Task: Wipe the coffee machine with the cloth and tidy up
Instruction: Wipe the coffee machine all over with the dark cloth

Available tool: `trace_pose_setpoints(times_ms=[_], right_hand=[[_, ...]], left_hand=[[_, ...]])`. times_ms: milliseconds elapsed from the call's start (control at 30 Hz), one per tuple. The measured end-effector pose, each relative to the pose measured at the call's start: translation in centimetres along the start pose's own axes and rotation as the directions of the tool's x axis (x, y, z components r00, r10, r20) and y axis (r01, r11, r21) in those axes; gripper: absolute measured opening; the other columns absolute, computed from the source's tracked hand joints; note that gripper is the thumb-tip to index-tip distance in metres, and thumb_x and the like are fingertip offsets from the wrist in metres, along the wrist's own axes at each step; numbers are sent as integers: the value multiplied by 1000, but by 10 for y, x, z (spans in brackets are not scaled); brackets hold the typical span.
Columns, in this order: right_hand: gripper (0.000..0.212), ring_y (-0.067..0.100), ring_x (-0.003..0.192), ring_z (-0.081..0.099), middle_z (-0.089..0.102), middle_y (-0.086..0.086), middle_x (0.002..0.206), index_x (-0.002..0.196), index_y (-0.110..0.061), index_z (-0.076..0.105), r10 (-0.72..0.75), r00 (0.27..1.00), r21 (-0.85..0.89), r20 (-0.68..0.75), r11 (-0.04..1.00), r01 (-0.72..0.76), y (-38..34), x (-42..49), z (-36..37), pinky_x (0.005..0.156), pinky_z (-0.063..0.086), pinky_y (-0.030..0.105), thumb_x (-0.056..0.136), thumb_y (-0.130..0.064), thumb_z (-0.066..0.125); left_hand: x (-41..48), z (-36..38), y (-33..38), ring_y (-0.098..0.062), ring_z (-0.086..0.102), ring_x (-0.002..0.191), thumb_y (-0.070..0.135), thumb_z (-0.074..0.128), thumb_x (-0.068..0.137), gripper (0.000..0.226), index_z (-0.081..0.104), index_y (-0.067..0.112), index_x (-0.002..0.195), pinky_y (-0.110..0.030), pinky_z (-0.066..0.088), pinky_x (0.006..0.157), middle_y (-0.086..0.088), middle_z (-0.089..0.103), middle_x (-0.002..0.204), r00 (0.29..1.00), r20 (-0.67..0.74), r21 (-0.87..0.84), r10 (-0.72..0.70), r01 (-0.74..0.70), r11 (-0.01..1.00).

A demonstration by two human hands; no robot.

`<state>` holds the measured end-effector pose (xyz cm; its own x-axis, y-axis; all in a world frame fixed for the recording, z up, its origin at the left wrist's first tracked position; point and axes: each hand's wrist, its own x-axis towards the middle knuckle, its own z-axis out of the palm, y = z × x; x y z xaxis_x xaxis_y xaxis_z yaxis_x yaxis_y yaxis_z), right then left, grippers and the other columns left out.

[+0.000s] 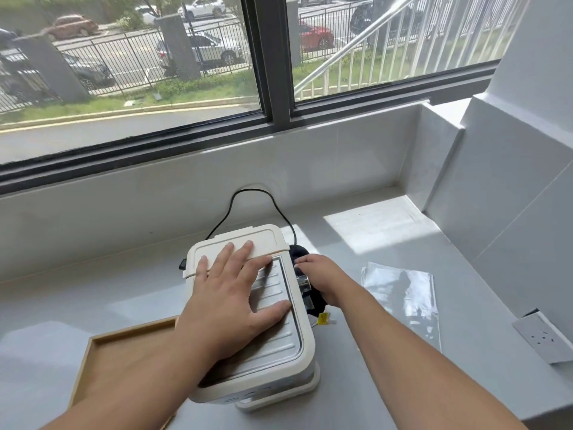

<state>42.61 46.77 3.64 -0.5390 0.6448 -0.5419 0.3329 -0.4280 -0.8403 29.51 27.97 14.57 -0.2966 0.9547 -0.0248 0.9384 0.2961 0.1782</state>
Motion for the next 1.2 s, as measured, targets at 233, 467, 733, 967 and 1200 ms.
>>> trace_pose_setpoints(times_ms=[233,467,733,967,1200], right_hand=[[18,25,68,72,73,16,89,108,-12,71,-71,997,228,-11,971,72,-46,-31,8,54,57,33,100,-7,56],[23,23,74,63,70,9,88,97,-19,70,-265,953,112,-146,953,282,-84,-74,19,61,49,31,94,-2,55],[26,-4,88,59,63,-16,96,82,-39,63,-598,792,-657,-125,648,385,-99,-105,58,72,40,9,80,-14,64],[11,3,68,56,66,-12,78,77,-32,64,-509,860,-682,-16,635,363,-102,-120,94,58,41,18,72,-23,60],[13,2,60,49,63,-12,73,77,-30,61,-430,902,-610,-45,726,316,-85,-138,111,55,39,21,67,-29,53]], left_hand=[[0,1,0,-14,-9,160,99,29,75,90,22,55,152,-54,-10,128,17,5,174,1000,-6,-19,-7,7,1000],[1,1,-1,-16,-11,160,98,20,78,90,25,51,155,-56,-13,126,14,5,175,1000,6,-46,-2,3,999],[0,-5,-3,-24,3,162,77,20,93,67,36,45,149,-60,-6,126,8,21,173,999,-15,-97,38,-39,995],[-9,-11,-14,-22,42,108,24,53,89,19,53,17,108,-42,40,104,3,49,108,977,-199,-481,-78,-28,876],[-14,-21,-19,-18,46,95,10,49,77,25,49,32,89,-38,42,74,13,53,93,968,-176,-716,-179,-1,698]])
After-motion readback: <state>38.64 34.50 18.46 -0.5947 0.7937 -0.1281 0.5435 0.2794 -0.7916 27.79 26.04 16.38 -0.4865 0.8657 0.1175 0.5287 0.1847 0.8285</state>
